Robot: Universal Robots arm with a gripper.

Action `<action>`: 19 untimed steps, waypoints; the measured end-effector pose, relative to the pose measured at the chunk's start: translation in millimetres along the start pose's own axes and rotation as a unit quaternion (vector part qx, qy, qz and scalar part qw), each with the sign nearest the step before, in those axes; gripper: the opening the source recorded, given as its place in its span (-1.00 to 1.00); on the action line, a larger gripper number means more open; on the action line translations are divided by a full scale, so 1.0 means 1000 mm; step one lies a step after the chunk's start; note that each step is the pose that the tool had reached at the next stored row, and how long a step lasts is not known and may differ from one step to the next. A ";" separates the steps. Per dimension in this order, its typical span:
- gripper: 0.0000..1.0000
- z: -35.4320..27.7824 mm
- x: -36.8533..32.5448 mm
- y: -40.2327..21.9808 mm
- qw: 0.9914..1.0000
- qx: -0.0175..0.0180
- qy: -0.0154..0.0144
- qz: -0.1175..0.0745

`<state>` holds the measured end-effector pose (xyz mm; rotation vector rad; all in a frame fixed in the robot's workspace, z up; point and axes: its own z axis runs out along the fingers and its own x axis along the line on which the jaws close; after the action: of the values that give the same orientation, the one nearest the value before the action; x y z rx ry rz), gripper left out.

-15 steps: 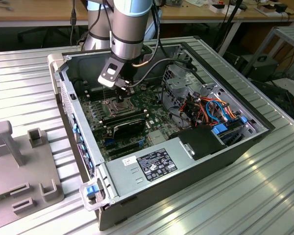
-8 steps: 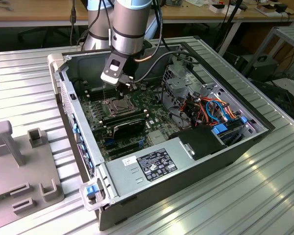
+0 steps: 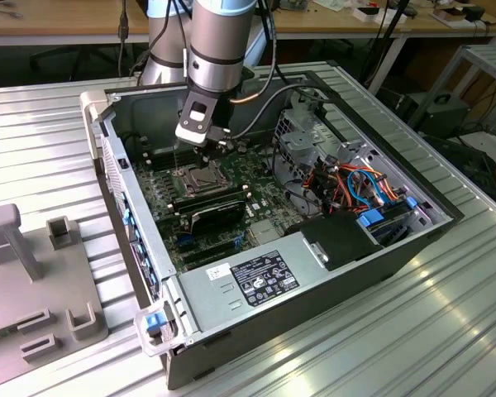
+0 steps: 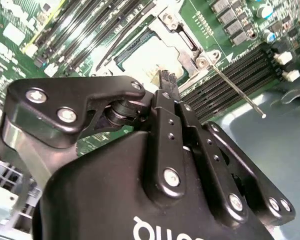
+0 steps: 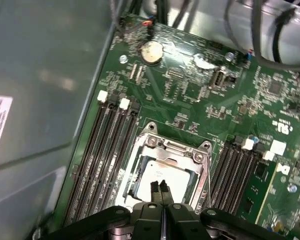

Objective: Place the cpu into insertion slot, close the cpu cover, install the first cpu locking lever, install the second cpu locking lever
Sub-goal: 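Install the first cpu locking lever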

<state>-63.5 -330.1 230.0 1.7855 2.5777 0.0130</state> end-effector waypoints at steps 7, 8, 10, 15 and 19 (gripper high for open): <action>-0.79 0.0000 0.0000 0.0000 0.997 0.000 0.001 -0.081; -0.79 0.0001 0.0000 0.0000 0.996 0.000 0.001 -0.091; -0.79 0.0001 0.0000 0.0000 0.993 0.000 0.001 -0.116; -0.79 0.0004 0.0000 0.0000 0.985 0.000 0.002 -0.172; -0.79 0.0005 0.0000 0.0000 0.974 0.000 0.002 -0.226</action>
<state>-63.5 -330.1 229.6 1.1580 2.9162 0.0146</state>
